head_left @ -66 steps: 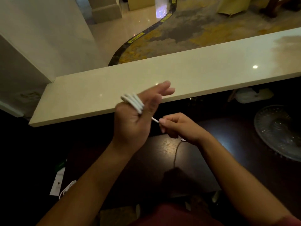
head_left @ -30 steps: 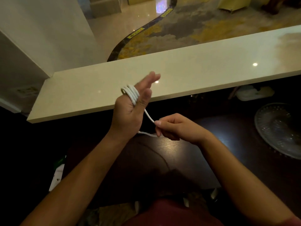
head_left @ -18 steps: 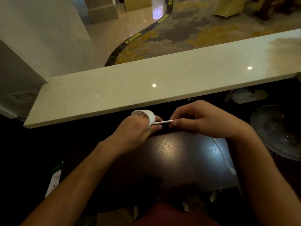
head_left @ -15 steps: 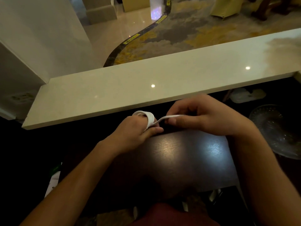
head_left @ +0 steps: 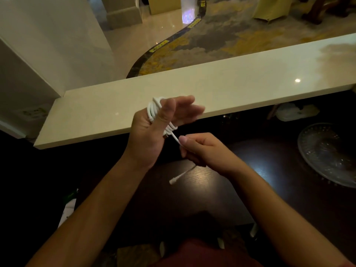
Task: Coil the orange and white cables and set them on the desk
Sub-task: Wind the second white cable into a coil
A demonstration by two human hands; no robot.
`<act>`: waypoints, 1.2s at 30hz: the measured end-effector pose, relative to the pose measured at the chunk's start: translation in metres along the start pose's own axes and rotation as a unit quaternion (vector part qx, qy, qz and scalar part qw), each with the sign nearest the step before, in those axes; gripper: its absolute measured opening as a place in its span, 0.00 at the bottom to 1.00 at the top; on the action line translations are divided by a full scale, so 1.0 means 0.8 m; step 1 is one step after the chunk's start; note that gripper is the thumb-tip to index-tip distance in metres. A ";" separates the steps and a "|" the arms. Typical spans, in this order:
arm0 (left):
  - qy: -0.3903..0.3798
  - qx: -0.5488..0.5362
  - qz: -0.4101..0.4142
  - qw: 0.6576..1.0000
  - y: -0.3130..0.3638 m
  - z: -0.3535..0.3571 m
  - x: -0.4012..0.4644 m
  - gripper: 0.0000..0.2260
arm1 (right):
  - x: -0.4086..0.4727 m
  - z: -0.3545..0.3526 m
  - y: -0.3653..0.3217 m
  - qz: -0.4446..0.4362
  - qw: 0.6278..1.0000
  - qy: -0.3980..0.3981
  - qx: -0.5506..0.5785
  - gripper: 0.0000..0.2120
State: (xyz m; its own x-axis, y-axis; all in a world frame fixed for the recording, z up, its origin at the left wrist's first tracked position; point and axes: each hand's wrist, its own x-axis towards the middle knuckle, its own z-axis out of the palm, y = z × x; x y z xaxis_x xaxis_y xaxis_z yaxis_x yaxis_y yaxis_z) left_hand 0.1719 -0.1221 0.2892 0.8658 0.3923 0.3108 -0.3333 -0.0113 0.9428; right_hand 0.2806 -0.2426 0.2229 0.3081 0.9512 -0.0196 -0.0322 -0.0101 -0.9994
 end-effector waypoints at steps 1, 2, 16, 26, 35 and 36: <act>0.016 0.068 0.007 0.998 -0.006 -0.004 -0.001 0.17 | -0.004 0.001 -0.002 0.003 1.000 -0.007 -0.013 0.16; 0.020 0.143 0.014 0.989 -0.014 -0.007 -0.002 0.17 | -0.007 0.001 -0.006 0.007 0.999 -0.012 -0.035 0.14; -0.102 0.220 -0.093 0.966 -0.043 -0.012 -0.023 0.31 | -0.032 -0.054 -0.083 -0.129 0.949 0.065 -0.280 0.04; -0.193 -0.163 -0.061 0.966 -0.008 0.014 -0.015 0.22 | -0.010 -0.013 -0.036 -0.133 0.985 0.106 0.026 0.07; -0.128 -0.218 -0.159 0.954 -0.009 0.000 -0.008 0.24 | -0.017 0.012 -0.019 -0.088 0.991 0.086 0.045 0.17; -0.135 -0.223 -0.170 0.950 -0.011 0.000 -0.008 0.24 | -0.018 0.012 -0.018 -0.082 0.992 0.091 0.040 0.19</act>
State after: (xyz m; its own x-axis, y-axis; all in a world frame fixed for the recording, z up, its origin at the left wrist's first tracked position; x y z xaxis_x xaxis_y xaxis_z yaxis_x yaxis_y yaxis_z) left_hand 0.1689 -0.1245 0.2789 0.9959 0.0535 0.0736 -0.0904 0.4879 0.8682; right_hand 0.2674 -0.2529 0.2381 0.4818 0.8665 0.1305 -0.0402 0.1707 -0.9845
